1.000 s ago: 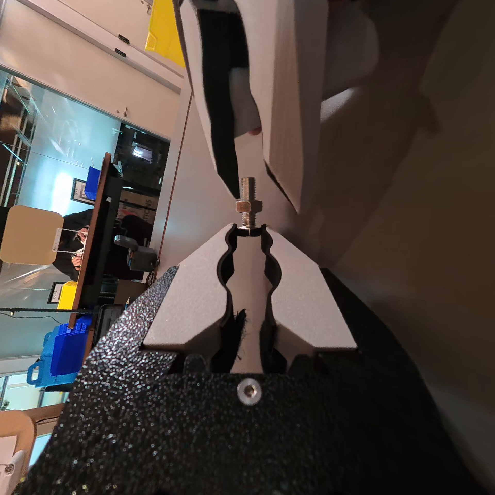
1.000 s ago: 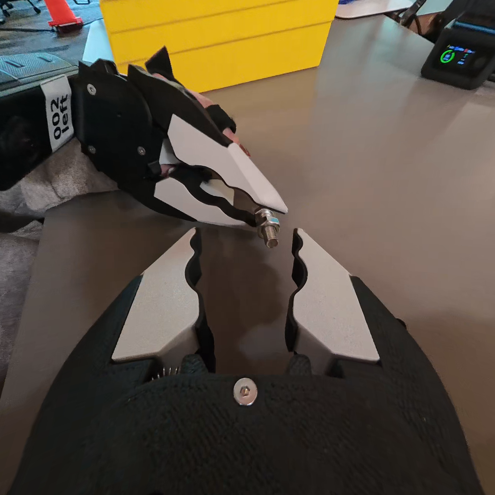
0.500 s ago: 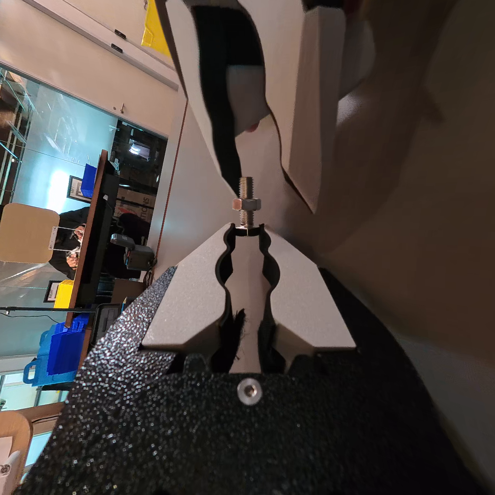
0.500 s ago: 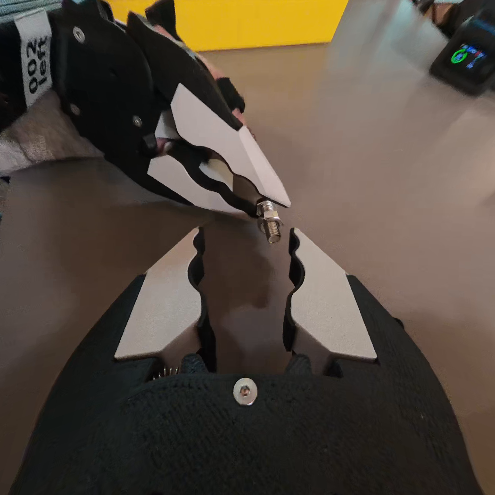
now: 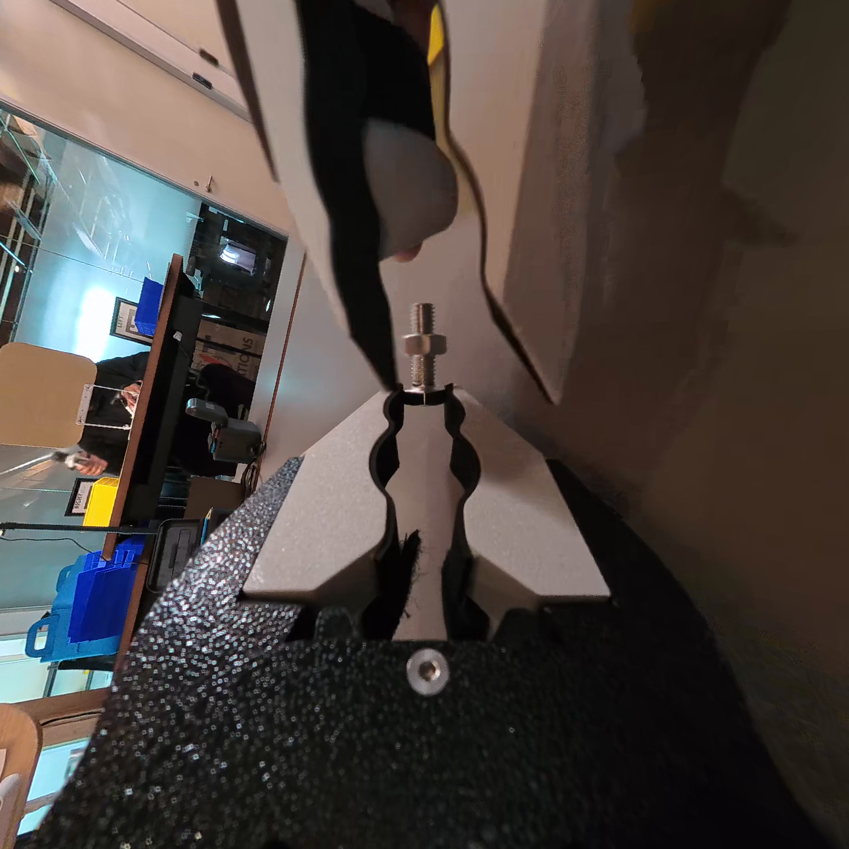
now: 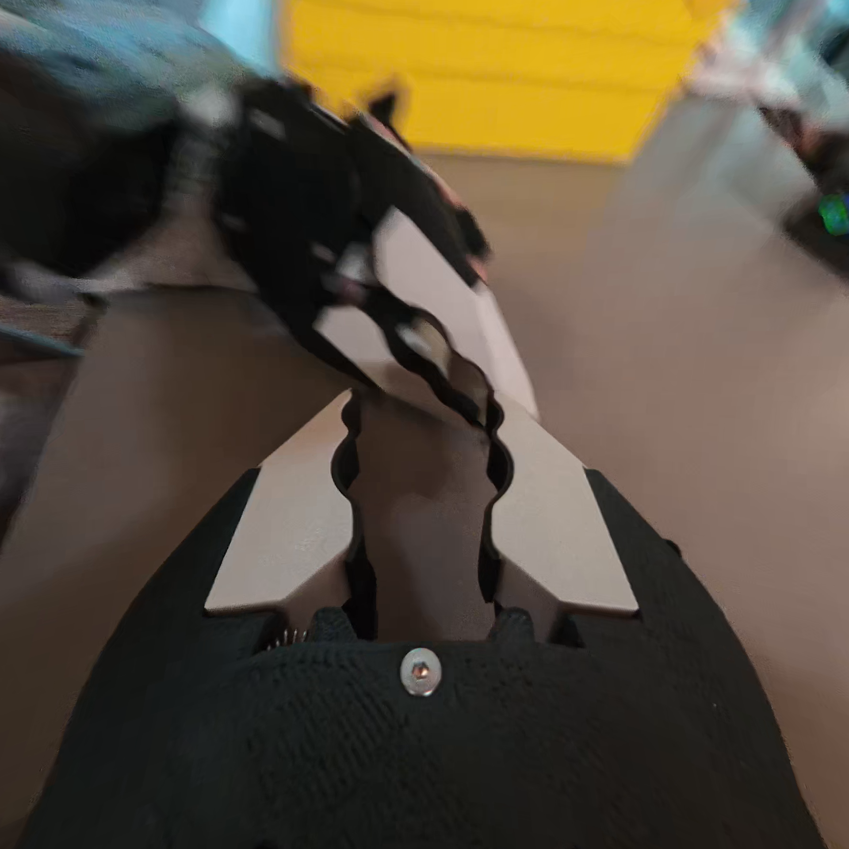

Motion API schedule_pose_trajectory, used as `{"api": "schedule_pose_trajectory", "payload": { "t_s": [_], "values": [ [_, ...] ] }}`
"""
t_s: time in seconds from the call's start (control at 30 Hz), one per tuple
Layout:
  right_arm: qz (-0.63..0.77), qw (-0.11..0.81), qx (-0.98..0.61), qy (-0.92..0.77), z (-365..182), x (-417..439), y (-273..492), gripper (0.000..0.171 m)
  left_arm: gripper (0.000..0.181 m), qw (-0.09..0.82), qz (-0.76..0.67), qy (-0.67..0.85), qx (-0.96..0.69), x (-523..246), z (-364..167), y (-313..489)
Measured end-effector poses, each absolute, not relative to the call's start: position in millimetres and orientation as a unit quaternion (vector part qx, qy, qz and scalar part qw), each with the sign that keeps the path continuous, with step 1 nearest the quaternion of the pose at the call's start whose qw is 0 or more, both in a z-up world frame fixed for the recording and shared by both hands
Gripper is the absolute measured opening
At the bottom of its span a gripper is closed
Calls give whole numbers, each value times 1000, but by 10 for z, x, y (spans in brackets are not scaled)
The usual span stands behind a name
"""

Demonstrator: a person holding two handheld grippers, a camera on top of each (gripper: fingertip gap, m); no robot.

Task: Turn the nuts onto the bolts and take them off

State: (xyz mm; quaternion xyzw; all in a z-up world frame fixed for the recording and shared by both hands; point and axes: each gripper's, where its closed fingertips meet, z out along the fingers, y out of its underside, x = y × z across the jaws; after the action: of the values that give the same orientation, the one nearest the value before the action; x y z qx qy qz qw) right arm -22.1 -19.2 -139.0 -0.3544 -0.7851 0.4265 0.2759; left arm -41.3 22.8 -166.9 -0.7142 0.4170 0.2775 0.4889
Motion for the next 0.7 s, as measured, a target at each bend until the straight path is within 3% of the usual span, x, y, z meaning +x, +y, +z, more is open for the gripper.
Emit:
{"api": "schedule_pose_trajectory", "payload": {
  "t_s": [0.03, 0.23, 0.37, 0.43, 0.53, 0.7],
  "values": [
    [440, 295, -338, -778, -1307, -237, -229, 53, 17, 490, 276, 416, -715, -415, -1666, 230],
    [361, 280, -453, -766, -1602, -206, 217, 55, 16, 495, 269, 411, -717, -423, -1653, 250],
    [382, 276, -411, -780, -1553, -278, 45, 59, 16, 489, 278, 414, -716, -429, -1660, 269],
    [402, 292, -366, -787, -1465, -282, -76, 52, 16, 484, 289, 409, -718, -448, -1663, 283],
    [399, 313, -408, -759, -1418, -271, 102, 57, 17, 487, 286, 411, -716, -445, -1655, 290],
    [399, 233, -458, -759, -1656, -162, 205, 57, 16, 499, 261, 400, -724, -452, -1639, 314]
  ]
}}
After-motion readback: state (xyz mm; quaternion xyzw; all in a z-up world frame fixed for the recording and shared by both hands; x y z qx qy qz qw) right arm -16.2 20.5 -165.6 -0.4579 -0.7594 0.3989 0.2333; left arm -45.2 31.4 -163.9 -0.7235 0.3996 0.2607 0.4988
